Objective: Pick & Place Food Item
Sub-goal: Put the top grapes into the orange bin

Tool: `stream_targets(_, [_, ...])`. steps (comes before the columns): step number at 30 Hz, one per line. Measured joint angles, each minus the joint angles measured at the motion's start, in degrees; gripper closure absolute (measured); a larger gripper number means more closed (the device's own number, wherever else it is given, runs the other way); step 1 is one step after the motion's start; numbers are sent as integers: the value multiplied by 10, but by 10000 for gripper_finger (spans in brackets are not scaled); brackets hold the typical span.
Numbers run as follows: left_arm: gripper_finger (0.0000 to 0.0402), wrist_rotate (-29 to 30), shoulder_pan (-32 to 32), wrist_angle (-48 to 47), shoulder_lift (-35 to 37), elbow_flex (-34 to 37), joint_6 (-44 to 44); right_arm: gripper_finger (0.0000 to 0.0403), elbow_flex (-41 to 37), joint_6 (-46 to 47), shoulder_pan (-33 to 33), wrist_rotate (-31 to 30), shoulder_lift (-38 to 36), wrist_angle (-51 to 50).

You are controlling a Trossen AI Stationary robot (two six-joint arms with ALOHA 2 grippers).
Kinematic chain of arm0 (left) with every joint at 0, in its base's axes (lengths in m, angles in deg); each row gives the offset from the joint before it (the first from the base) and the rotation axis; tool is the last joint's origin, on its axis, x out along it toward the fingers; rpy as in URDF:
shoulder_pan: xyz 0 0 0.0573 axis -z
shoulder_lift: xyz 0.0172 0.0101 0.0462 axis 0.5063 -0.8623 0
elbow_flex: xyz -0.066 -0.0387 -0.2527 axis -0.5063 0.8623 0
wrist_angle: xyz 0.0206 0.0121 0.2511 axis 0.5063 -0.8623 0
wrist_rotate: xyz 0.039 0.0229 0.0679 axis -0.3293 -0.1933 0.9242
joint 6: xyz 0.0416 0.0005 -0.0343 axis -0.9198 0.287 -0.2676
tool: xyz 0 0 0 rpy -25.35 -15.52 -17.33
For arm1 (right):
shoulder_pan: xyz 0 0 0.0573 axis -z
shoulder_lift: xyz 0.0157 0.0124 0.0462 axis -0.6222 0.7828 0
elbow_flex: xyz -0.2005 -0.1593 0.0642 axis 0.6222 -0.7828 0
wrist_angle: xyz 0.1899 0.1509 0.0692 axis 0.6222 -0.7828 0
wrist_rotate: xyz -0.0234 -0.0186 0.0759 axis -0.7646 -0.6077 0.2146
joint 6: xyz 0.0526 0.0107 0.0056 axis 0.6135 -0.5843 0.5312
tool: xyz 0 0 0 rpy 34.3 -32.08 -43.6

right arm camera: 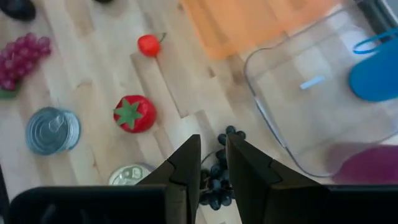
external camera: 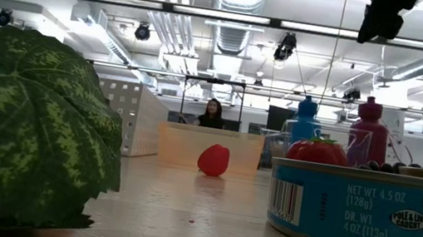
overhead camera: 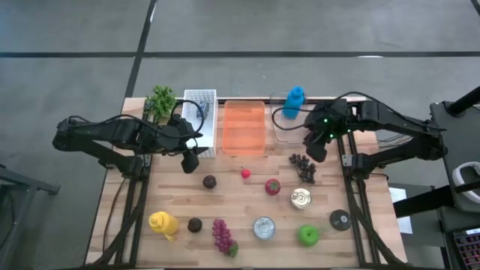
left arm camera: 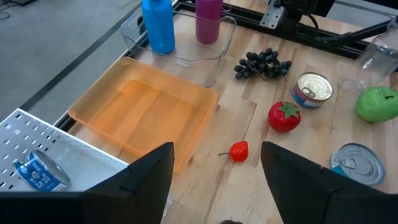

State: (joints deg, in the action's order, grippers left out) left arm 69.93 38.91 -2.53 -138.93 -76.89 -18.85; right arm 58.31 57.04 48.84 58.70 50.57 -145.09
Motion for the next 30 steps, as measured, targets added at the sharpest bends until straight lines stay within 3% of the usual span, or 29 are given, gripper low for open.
stream_targets(9, [173, 0, 0, 0, 0, 0, 0, 339, 0, -17, -53, 1, 0, -5])
stream_targets(17, [177, 0, 0, 0, 0, 0, 0, 330, -19, 8, -57, -2, 4, -2])
stream_targets(30, [160, 0, 0, 0, 0, 0, 18, 249, -74, 10, -57, -1, 4, -2])
